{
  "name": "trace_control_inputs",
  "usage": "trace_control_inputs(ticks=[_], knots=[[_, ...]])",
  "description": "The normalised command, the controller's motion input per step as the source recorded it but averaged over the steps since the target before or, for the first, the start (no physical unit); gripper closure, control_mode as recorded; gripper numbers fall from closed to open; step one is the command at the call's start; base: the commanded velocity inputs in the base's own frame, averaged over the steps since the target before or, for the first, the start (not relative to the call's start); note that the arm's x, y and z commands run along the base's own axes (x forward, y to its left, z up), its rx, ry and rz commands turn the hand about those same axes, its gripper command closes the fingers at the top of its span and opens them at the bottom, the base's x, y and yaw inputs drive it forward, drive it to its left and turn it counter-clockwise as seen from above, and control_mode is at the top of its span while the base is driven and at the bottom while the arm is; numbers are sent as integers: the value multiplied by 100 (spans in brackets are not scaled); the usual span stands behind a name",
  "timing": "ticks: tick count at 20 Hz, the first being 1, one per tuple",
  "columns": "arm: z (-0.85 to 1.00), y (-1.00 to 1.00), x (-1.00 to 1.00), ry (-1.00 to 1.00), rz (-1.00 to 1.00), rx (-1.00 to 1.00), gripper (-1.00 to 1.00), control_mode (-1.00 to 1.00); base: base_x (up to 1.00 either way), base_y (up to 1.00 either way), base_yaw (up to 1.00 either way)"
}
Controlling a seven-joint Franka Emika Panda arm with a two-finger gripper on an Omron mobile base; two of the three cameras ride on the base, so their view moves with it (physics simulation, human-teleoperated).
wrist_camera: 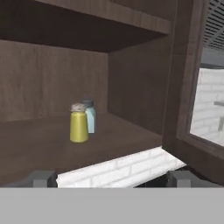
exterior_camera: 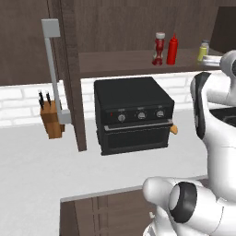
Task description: Put the shaker and condiment bottle from the counter next to their counterparts in the cabinet.
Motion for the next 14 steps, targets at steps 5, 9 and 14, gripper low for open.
trace_control_inputs(ticks=[5,9,14], knots=[[8,24,-97,28,-18,3,-100,-100,0,0,0],[0,25,-82,12,-10,0,-100,-100,0,0,0],[1,29,-68,0,0,0,-100,-100,0,0,0]])
